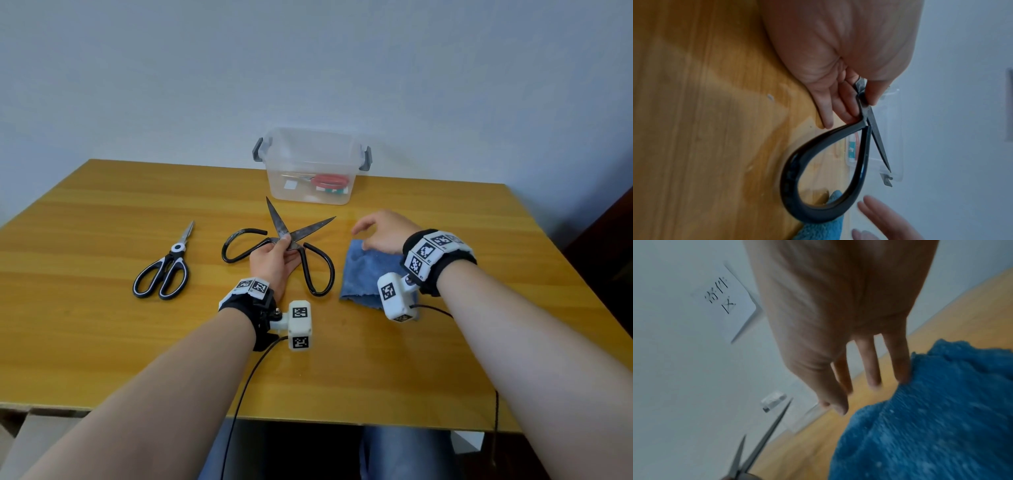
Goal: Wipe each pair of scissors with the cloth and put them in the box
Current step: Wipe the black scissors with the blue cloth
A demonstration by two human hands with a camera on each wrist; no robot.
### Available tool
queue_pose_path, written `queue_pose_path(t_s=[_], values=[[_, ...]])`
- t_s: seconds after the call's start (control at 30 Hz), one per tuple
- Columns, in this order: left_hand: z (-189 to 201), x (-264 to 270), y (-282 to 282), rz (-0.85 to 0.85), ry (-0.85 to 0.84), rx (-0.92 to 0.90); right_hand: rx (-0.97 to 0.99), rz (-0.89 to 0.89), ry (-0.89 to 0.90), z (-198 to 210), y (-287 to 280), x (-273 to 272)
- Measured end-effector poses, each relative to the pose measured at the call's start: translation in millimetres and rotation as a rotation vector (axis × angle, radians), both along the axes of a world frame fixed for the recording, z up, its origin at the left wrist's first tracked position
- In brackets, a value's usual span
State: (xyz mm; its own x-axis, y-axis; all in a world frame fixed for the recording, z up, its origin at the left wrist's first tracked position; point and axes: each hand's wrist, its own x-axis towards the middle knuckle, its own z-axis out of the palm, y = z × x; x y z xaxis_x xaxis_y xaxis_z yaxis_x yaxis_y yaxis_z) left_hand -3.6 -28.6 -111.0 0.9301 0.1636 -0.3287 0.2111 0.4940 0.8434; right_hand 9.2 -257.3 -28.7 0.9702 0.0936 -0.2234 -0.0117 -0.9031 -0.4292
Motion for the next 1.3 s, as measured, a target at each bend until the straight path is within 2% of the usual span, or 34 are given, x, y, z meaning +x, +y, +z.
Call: queue_pose_path(t_s=[0.03, 0.13, 0.27, 0.33, 0.4, 0.57, 0.67, 0.77, 0.87, 1.0, 1.13, 1.3], values=[[0, 0, 0, -0.001, 0.001, 0.004, -0.044, -0.006, 0.001, -3, 0, 1], [1, 0, 2, -0.005, 0.000, 0.009, -0.204, -0.013, 0.194, -16, -1, 4], [2, 0, 1, -0.011, 0.006, 0.005, -0.267, -0.090, 0.238, -17, -4, -2], [1, 1, 2, -0.014, 0.007, 0.015, -0.238, -0.102, 0.264, -18, -6, -5], [1, 1, 2, -0.018, 0.013, 0.018, -0.150, -0.145, 0.232, -18, -9, -7], [5, 0, 5, -0.015, 0.040, -0.044, 0.228, -0.347, 0.081, 3, -13, -11], [19, -5, 8, -0.034, 0.054, -0.129, 0.326, -0.393, -0.010, 18, -15, -18], [43, -9, 10, -0.079, -0.008, -0.181, 0.424, -0.395, -0.041, 32, -13, -27], [76, -15, 6, -0.175, -0.107, -0.173, 0.485, -0.357, -0.002, 39, 0, -36], [115, -27, -1, -0.265, -0.192, -0.155, 0.567, -0.203, 0.054, 47, 22, -48], [142, -43, -3, -0.359, -0.228, -0.188, 0.653, -0.089, -0.020, 64, 38, -61], [166, -62, -14, -0.371, -0.203, -0.245, 0.837, 0.016, -0.087, 72, 41, -74]])
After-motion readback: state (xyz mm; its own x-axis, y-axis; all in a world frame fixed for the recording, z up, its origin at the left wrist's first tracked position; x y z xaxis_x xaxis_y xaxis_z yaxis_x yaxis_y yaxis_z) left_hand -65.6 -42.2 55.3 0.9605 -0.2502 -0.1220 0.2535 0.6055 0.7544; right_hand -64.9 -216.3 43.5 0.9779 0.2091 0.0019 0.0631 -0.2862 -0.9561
